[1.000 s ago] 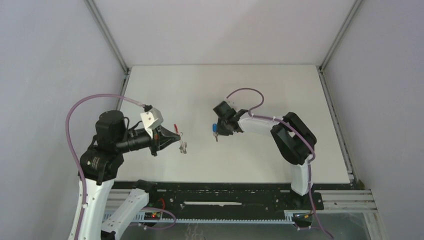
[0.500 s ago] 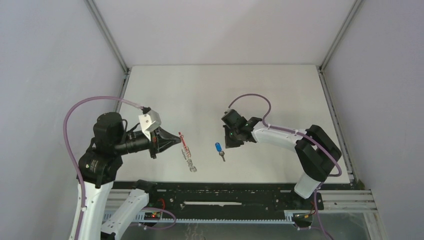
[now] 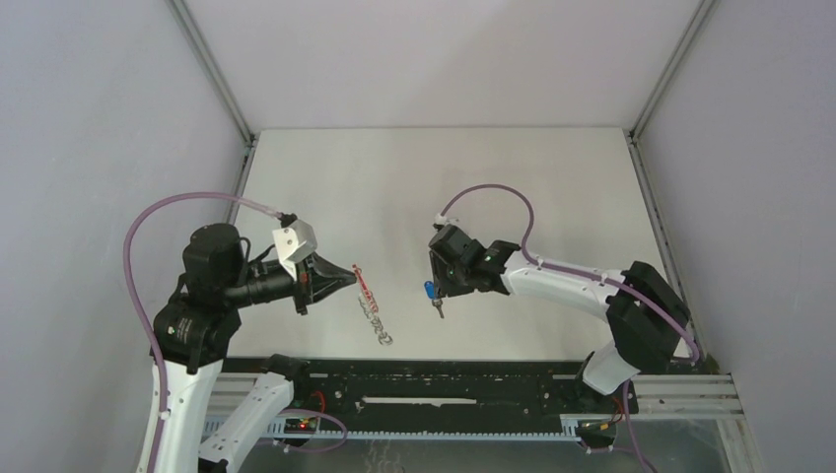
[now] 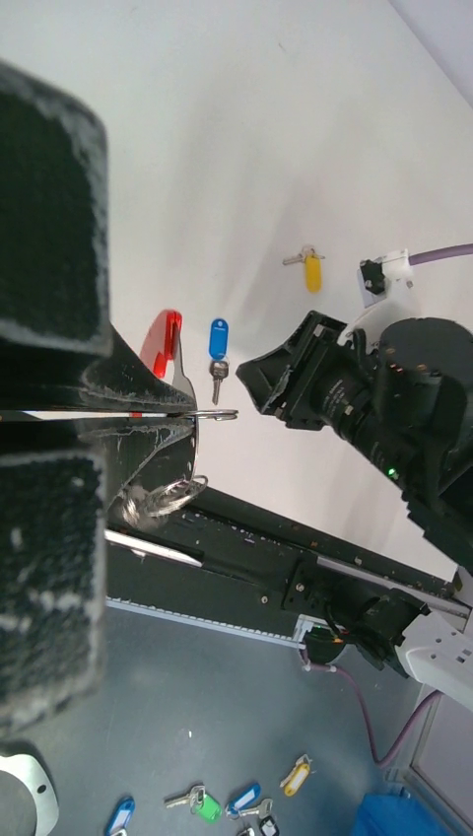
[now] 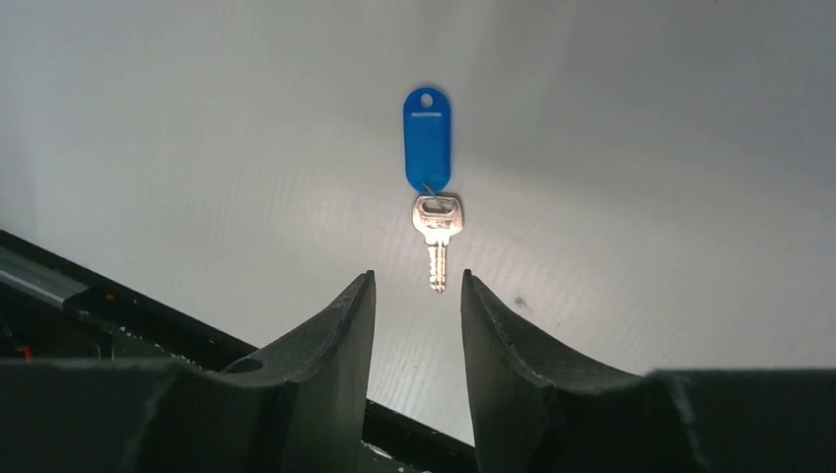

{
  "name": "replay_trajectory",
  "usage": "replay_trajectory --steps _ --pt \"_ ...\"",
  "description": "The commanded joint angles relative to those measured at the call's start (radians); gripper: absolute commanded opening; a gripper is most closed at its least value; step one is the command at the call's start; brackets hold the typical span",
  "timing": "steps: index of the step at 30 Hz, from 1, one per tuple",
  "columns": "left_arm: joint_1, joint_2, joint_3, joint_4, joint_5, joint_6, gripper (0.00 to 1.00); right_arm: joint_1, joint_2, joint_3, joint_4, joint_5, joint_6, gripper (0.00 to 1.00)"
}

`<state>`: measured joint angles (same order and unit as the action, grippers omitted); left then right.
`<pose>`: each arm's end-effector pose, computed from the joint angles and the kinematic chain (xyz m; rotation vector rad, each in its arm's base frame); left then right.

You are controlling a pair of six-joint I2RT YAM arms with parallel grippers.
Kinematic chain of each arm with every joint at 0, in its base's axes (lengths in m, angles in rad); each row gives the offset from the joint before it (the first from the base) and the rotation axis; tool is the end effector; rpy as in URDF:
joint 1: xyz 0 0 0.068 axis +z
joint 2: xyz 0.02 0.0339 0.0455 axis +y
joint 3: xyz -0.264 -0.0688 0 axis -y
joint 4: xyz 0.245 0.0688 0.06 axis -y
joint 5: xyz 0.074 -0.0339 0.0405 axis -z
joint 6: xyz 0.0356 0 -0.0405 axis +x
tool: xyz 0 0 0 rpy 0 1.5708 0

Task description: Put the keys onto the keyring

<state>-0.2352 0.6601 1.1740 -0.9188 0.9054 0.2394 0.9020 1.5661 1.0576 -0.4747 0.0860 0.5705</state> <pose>0.0747 -0.0467 0.4103 0.9946 1.6308 -0.8822 0.2025 0.2513 0.2195 -0.3978 2.5842 0.4478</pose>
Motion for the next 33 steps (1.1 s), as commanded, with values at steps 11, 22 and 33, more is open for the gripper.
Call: replay_trajectory --steps 11,22,33 --pt "0.007 -0.02 0.037 -0.029 0.031 0.041 0.0 0.14 0.24 0.18 -0.051 0.413 0.33 0.46" --pt "0.007 -0.037 0.035 -0.041 0.024 0.063 0.0 0.151 0.332 0.227 -0.095 0.435 0.363 0.43" --pt "0.006 -0.033 0.036 -0.038 0.02 0.077 0.0 0.158 0.347 0.228 -0.105 0.431 0.381 0.38"
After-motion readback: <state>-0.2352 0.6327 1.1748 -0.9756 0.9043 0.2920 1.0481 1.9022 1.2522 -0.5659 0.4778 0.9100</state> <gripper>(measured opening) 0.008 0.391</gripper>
